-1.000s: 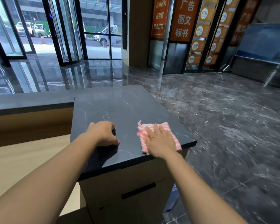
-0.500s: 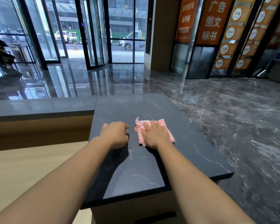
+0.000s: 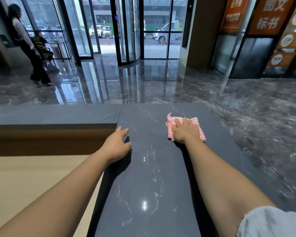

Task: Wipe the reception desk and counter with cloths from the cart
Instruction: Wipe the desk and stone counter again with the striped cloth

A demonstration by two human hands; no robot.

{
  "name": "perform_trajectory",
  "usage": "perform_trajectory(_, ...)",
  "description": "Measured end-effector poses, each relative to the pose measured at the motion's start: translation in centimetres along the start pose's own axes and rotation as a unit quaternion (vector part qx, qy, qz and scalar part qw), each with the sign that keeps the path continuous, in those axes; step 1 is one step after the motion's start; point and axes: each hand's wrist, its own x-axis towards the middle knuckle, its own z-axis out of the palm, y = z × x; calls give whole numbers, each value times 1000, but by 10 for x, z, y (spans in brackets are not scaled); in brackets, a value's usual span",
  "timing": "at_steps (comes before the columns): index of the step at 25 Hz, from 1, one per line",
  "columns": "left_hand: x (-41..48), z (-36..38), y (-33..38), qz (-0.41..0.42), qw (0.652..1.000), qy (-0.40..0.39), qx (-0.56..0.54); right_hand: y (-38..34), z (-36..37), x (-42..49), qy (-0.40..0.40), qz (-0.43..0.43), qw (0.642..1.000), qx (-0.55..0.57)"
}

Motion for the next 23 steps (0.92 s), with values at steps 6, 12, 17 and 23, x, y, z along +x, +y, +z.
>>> perform_trajectory(6,6,-3,-17,-146,931,33,-332,-67,2,29,-4,-56,998,-2)
perform_trajectory(12,15,-3,-24,-184,863,37,-469,-167,22,-16,-17,-219,976,-2)
perform_trajectory(17,18,-3,-10,-195,844,74,-494,-168,26,-36,-29,-287,957,-28)
perform_trajectory(23,40,5,-34,-228,865,67,-441,-92,15,-6,-7,-233,972,-27)
